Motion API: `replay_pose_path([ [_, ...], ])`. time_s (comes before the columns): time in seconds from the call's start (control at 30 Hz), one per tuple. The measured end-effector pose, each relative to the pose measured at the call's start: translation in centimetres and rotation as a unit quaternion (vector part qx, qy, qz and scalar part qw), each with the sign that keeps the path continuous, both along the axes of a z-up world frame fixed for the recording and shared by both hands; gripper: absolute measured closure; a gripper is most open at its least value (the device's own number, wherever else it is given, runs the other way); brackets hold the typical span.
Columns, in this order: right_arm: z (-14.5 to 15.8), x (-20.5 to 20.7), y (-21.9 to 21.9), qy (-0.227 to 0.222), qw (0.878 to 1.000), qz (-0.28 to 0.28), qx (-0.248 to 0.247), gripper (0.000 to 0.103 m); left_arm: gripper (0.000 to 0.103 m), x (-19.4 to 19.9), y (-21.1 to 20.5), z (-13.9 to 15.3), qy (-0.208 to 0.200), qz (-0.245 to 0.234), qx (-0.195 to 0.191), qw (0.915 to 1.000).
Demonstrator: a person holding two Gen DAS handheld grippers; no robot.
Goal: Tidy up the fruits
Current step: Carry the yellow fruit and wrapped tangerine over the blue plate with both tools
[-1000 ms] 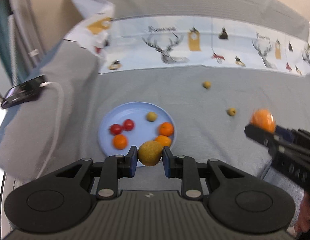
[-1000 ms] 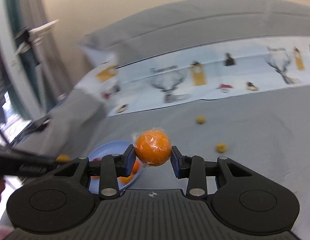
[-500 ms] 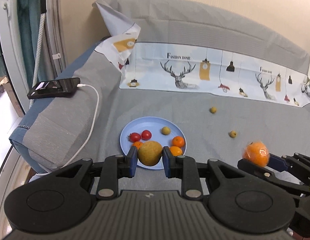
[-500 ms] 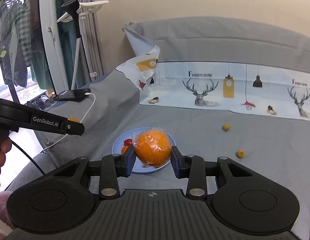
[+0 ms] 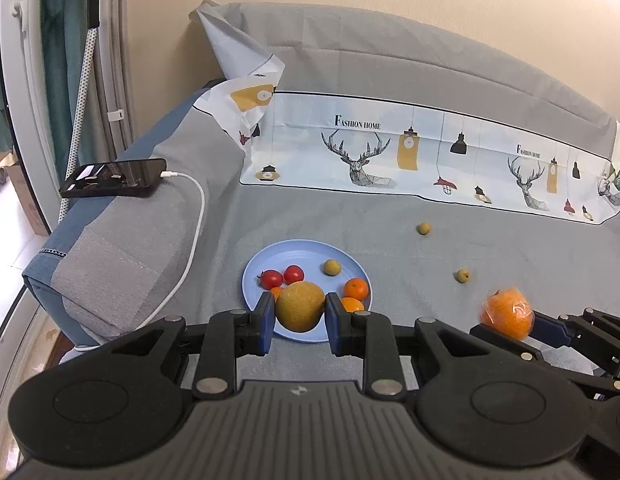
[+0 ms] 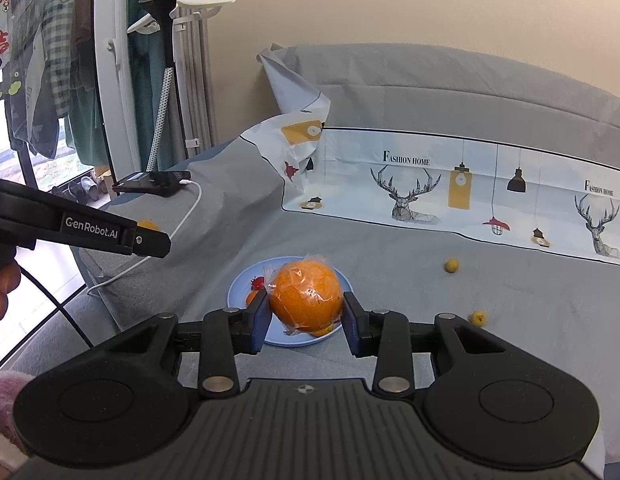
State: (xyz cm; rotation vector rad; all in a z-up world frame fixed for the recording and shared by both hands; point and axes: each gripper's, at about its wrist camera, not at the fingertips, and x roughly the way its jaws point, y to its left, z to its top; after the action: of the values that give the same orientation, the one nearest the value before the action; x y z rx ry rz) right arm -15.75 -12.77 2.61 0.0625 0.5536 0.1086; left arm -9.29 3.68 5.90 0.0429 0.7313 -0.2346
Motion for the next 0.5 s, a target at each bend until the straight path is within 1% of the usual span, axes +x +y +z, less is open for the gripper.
replay_pose_path([
  [0.5,-0.7,1.2,0.2,0.021,1.000,0.005,0.004,0.064,0.073,1.1,0.3,-1.0,0.019,0.004,-0.004,0.9998],
])
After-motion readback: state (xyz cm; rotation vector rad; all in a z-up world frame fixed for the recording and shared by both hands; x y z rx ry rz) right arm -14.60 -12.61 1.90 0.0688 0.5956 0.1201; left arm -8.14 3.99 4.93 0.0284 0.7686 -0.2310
